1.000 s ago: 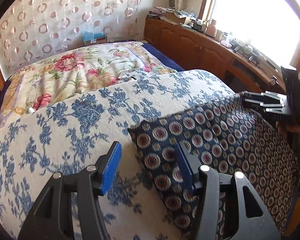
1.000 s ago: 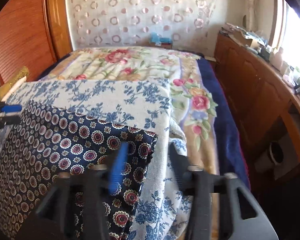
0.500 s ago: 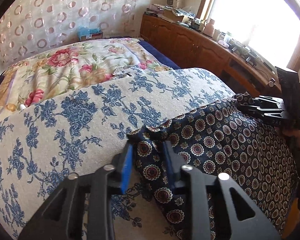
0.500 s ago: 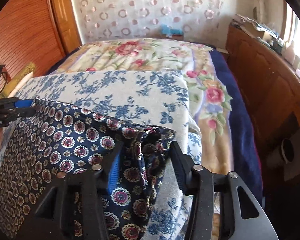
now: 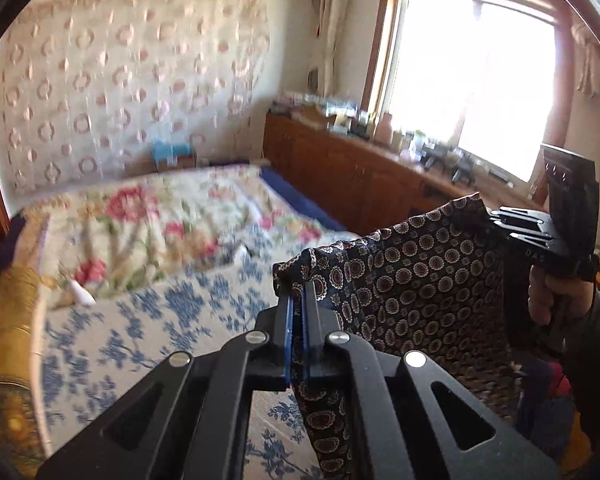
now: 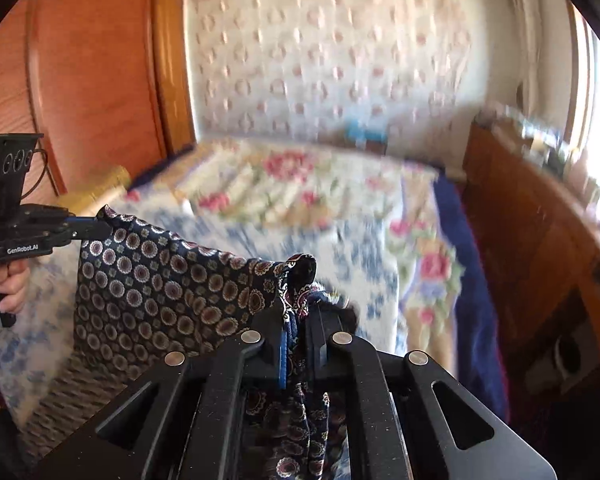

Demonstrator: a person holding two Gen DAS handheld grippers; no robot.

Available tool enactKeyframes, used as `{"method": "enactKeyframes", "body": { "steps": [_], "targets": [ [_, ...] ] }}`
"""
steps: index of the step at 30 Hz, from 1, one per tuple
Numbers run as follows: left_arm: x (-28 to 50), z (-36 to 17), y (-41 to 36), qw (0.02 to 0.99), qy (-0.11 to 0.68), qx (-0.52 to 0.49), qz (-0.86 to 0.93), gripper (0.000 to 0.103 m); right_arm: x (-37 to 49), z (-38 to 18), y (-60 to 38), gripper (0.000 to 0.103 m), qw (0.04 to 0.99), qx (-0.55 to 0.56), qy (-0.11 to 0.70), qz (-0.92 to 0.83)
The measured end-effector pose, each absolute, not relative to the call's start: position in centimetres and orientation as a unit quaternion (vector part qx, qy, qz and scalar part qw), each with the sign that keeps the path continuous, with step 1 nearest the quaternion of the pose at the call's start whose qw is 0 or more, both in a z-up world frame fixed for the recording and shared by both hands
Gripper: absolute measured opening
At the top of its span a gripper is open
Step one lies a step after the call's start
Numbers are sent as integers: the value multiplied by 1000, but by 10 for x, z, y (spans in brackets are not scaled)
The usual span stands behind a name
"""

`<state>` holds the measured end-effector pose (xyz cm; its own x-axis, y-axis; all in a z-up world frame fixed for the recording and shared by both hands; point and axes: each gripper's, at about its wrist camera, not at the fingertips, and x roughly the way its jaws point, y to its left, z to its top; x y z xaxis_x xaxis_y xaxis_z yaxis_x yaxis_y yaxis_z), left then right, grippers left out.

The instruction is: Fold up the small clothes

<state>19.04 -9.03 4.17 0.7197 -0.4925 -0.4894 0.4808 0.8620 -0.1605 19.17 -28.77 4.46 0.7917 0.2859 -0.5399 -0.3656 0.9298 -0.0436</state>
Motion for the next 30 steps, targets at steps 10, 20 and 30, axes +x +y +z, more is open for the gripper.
{"method": "enactKeyframes", "body": {
  "steps": [10,20,30],
  "targets": [
    [61,155,-24,966,134,0,-224,0,81,163,-244,3,970,-86,133,187],
    [-3,215,33,982,61,18,-180,0,6,243,-201,3,965,-104,53,235],
    [129,108,50,981,161,31,-102,7,99,197,-158,3,948,-128,134,258]
  ]
}}
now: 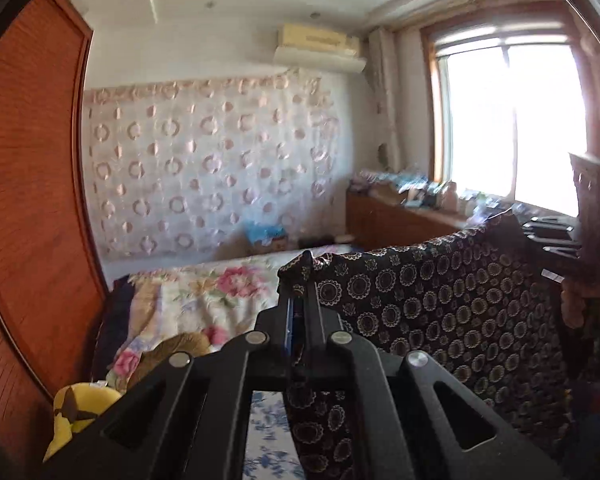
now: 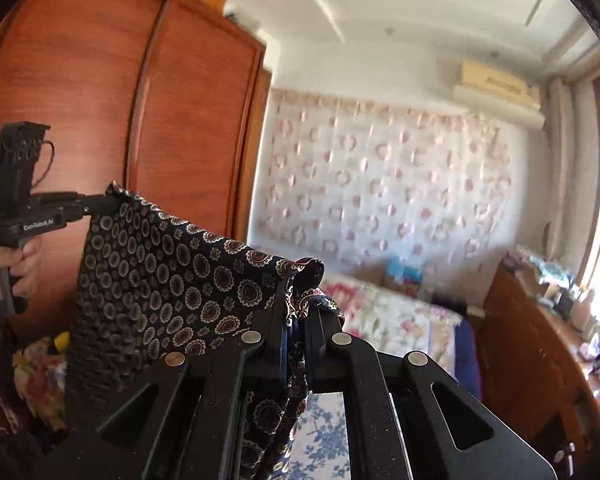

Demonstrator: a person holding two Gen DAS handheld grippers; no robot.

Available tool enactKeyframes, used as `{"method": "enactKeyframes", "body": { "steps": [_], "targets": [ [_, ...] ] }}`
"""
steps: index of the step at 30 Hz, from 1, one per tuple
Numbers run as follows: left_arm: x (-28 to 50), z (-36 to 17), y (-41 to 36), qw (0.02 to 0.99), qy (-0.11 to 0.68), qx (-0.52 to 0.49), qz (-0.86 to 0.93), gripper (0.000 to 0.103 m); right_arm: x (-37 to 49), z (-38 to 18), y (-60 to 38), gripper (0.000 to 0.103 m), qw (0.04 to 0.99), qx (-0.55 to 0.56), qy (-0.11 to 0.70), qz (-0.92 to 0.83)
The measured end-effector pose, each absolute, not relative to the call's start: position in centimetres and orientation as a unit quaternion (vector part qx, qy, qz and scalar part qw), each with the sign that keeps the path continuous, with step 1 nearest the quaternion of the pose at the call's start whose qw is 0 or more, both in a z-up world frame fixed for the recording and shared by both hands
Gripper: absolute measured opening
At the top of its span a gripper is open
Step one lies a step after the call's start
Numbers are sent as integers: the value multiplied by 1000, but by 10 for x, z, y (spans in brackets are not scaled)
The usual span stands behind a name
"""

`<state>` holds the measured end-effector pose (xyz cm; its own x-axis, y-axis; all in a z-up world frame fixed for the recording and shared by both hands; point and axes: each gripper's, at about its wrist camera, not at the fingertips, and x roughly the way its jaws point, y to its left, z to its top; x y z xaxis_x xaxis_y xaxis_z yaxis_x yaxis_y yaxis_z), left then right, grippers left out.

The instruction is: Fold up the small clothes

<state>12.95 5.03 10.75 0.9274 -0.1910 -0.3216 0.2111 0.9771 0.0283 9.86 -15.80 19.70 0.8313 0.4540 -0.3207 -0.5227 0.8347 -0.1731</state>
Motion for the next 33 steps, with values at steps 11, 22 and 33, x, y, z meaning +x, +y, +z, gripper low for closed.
{"method": "enactKeyframes", "body": {
  "steps": [11,22,33],
  "targets": [
    [233,-42,55,938,338,16,-77,37,277,15,-141,53,909,-160,340,178],
    [165,-53,45,940,332,6,-80,38,216,-17,-172,56,902,-113,369,194],
    [94,-98,45,928,364,-18,-84,37,129,-57,-184,56,894,-56,395,203]
  ]
}}
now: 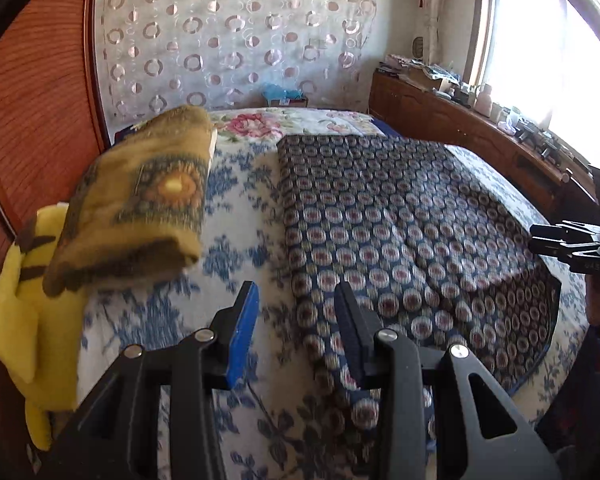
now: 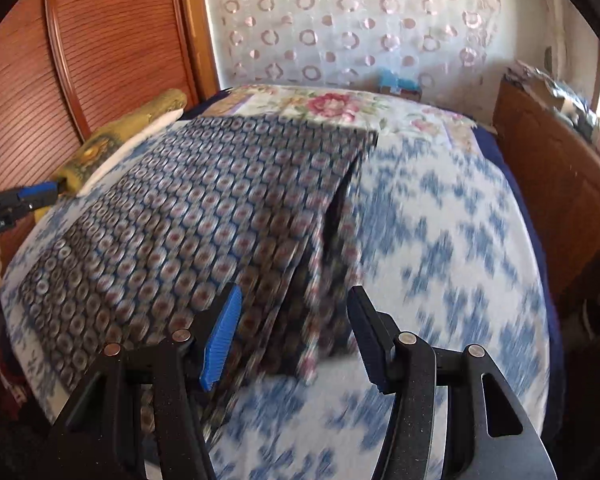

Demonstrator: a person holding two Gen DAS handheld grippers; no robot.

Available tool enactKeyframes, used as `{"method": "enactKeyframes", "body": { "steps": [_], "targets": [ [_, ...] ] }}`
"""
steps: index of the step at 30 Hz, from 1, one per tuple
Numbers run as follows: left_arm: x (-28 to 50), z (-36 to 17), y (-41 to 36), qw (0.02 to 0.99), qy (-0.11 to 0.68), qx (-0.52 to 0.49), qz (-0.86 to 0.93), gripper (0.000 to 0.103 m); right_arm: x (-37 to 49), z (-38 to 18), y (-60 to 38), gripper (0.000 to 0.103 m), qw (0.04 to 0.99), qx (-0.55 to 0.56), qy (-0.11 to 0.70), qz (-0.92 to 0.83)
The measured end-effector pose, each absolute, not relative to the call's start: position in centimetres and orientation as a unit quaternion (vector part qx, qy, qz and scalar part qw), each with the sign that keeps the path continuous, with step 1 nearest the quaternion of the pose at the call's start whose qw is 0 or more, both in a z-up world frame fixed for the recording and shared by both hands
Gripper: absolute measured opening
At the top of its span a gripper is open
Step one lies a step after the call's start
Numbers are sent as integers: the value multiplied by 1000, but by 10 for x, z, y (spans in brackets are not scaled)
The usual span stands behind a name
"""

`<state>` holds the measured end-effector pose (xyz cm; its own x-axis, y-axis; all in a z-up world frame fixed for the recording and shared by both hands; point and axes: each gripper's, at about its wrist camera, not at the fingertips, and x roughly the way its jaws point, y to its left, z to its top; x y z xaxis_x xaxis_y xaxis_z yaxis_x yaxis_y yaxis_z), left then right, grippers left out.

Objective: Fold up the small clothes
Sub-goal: 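Smooth the navy shirt flat with both grippers open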

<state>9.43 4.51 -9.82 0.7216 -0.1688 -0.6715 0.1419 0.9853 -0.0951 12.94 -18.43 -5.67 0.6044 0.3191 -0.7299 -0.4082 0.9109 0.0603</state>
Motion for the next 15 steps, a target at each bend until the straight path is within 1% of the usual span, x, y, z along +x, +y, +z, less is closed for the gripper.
{"method": "enactKeyframes", "body": {
  "steps": [7,13,15],
  "targets": [
    [75,-116,45,919,385,-21,-82,38,91,-71,-181,56,890,-18,403,213],
    [70,-119,46,916,392,-27,-84,38,80,-80,-173,57,888,-26,410,206],
    [69,-118,45,916,391,-27,-86,38,78,-79,-172,53,888,-24,409,210]
  ]
}}
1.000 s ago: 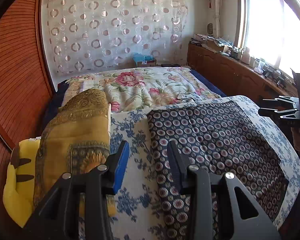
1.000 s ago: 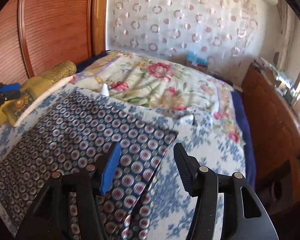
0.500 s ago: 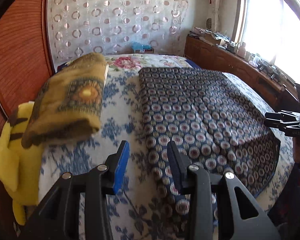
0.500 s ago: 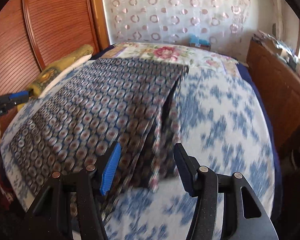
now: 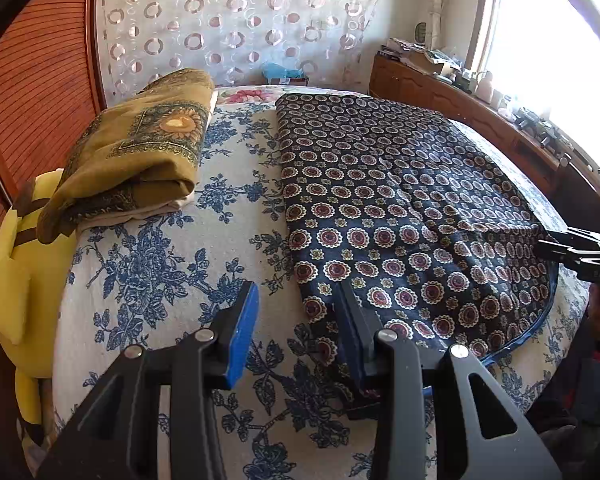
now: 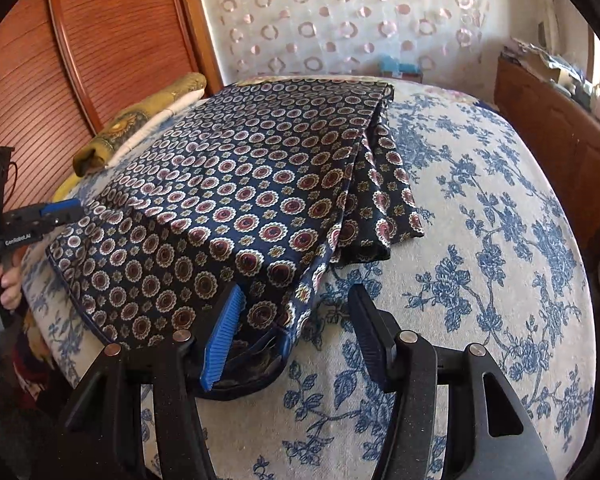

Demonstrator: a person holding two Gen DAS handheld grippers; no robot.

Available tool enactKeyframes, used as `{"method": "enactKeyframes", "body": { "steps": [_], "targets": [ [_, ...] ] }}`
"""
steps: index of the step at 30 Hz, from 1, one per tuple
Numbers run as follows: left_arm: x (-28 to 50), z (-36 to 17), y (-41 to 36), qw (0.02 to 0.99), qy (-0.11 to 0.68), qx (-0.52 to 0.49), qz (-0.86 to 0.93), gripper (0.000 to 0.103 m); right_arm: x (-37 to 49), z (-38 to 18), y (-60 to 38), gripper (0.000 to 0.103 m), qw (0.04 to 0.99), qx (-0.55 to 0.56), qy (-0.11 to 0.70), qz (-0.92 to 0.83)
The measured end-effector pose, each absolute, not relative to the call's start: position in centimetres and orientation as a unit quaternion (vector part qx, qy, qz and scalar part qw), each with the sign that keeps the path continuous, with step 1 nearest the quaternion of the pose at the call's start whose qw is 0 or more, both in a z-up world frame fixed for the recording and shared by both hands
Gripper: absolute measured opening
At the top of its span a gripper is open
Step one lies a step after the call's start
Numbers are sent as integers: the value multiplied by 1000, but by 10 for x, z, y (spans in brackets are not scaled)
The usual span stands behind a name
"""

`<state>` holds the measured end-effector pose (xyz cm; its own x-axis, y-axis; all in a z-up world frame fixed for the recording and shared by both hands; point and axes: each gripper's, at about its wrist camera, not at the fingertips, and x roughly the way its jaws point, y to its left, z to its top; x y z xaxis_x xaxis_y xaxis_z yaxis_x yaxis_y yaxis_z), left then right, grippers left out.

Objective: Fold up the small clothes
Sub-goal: 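Smooth the navy shirt flat with both grippers open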

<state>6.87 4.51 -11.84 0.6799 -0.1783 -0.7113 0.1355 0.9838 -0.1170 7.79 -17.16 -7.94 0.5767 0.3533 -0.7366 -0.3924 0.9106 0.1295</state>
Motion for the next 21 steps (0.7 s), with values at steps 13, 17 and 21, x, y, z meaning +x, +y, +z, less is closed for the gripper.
{"method": "enactKeyframes", "body": {
  "steps": [13,17,21],
  "targets": [
    [66,-119,42,915,394,-23,-85,38,68,-82,-161,46,889,-50,404,209],
    [65,-121,41,913,398,-24,-86,38,68,-82,-159,38,888,-49,405,214],
    [62,-124,39,909,404,-31,-95,38,67,-83,-155,26,885,-48,405,223]
  ]
}}
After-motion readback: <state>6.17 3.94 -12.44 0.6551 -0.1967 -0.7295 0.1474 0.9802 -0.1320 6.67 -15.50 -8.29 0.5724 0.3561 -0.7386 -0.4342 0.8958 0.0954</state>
